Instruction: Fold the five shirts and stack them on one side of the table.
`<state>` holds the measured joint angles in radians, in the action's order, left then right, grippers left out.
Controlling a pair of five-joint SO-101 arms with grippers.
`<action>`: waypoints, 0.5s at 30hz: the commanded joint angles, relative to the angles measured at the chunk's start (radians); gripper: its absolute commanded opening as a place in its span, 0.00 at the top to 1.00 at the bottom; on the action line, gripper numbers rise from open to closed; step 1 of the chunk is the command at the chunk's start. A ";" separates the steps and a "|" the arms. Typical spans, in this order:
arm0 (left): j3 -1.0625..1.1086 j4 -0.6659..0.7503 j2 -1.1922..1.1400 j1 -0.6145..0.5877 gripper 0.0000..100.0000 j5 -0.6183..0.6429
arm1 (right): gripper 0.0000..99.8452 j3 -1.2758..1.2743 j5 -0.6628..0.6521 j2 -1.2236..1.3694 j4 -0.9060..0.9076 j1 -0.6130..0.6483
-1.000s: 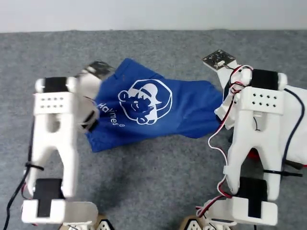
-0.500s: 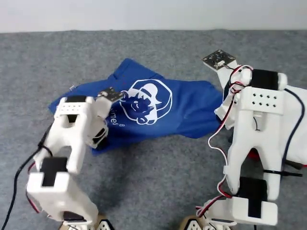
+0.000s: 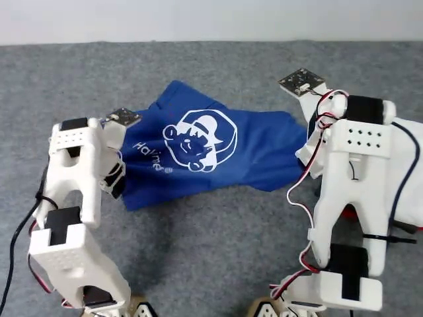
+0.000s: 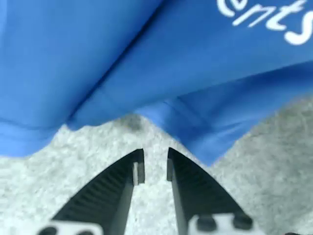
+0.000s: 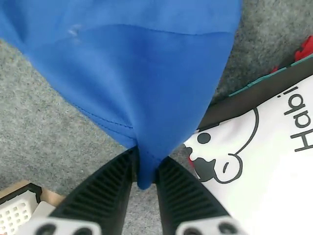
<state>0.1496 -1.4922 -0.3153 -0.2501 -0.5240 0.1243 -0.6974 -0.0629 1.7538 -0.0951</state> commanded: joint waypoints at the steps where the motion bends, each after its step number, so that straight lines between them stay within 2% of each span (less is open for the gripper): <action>1: -0.077 -0.081 0.006 -0.002 0.91 -0.009 | 0.99 0.037 -0.011 -0.065 0.028 -0.018; 6: -0.085 -0.147 0.107 0.037 0.91 -0.009 | 0.99 0.037 -0.009 -0.062 0.025 -0.018; 11: -0.082 -0.213 0.218 0.169 0.91 -0.009 | 0.99 0.037 -0.006 -0.061 0.025 -0.012; 15: -0.024 -0.190 0.224 0.247 0.82 -0.006 | 0.99 0.037 -0.005 -0.061 0.025 -0.012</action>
<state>0.1082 -1.6886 -0.1450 -0.0506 -0.5240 0.1243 -0.6974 -0.0629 1.7538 -0.0951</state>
